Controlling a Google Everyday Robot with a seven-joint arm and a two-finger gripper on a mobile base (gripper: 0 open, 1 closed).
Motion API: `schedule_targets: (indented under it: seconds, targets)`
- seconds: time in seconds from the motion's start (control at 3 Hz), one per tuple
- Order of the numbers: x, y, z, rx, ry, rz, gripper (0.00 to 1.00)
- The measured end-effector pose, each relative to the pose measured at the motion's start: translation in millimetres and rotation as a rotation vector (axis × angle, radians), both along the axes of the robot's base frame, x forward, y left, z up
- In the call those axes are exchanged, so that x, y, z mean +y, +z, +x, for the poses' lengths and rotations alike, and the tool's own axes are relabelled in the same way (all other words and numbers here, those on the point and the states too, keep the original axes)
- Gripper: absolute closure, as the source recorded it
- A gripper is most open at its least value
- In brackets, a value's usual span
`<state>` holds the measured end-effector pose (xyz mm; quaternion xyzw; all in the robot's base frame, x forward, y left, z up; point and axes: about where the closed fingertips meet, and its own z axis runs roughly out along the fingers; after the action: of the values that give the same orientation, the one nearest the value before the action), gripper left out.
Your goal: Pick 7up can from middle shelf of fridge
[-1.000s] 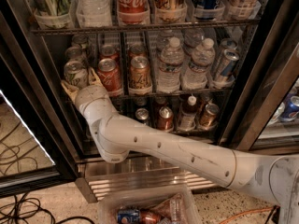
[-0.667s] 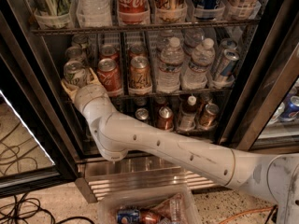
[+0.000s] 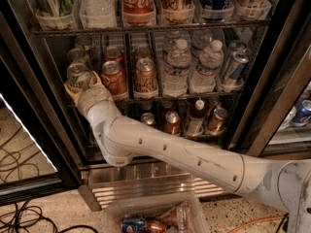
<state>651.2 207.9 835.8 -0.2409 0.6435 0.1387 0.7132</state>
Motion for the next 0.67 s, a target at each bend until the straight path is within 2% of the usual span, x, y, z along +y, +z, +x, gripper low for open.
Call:
schedule_targets:
  seconds: [0.67]
  targets:
    - [-7.8, 9.0, -9.5, 0.002, -0.002, -0.011, 1.0]
